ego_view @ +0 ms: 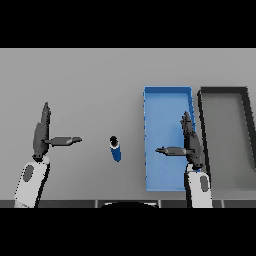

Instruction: Pick up the blue pipe and place it into the blue bin.

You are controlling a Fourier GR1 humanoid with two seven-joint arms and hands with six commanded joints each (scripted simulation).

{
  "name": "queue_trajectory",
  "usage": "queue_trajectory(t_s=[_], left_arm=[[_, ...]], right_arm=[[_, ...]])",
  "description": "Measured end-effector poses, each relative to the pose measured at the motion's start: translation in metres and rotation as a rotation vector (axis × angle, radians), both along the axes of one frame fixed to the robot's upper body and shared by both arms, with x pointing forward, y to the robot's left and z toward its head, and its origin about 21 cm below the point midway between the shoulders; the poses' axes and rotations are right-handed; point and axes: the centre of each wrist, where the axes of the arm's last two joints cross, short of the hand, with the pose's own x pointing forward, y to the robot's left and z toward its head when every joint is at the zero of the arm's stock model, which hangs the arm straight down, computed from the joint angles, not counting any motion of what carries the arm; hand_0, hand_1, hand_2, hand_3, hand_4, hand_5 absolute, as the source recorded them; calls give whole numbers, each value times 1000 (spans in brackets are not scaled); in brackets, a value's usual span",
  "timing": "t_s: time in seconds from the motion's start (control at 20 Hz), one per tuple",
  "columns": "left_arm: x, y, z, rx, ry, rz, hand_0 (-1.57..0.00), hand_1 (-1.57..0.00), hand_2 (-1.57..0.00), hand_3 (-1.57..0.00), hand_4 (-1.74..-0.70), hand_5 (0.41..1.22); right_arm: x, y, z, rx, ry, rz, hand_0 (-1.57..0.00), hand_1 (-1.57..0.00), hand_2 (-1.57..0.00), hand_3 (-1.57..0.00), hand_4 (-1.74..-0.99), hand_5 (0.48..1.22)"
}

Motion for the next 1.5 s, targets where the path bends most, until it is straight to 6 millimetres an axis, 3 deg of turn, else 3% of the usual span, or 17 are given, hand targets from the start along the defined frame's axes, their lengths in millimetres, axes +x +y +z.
queue_trajectory(t_s=[0.3, 0.35, 0.45, 0.8, 1.0, 1.2, 1.5], left_arm=[[-7, 0, -1, 1, -13, -4, 1, 1, 1, 1, -1074, 591], [-11, 10, 7, 73, -24, -179, 1, 1, 1, 1, -1073, 590], [-14, 28, 15, 135, 20, -328, 1, 1, 1, 1, -1076, 587], [-21, 31, 20, 143, 42, -468, 1, 1, 1, 1, -1090, 596], [-32, 17, 21, 129, 62, -639, 1, 1, 1, 1, -1111, 534], [-48, -20, 11, 100, 98, -786, 1, 1, 1, 1, -1170, 490], [-51, -63, -7, 137, 89, -813, 1, 1, 1, 1, -1189, 463]], right_arm=[[-10, -2, -2, -3, -7, 1, 1, 1, 1, 1, -1225, 617], [-19, -9, 2, -89, -76, 57, 1, 1, 1, 1, -1224, 618], [-34, -14, 6, -182, -112, 123, 1, 1, 1, 1, -1225, 620], [-37, -7, 18, -278, -75, 124, 1, 1, 1, 1, -1186, 598], [-35, -8, 14, -283, -78, 143, 1, 1, 1, 1, -1201, 609], [-35, -7, 14, -289, -89, 150, 1, 1, 1, 1, -1211, 613], [-41, 0, 16, -271, -98, 152, 1, 1, 1, 1, -1228, 621]])
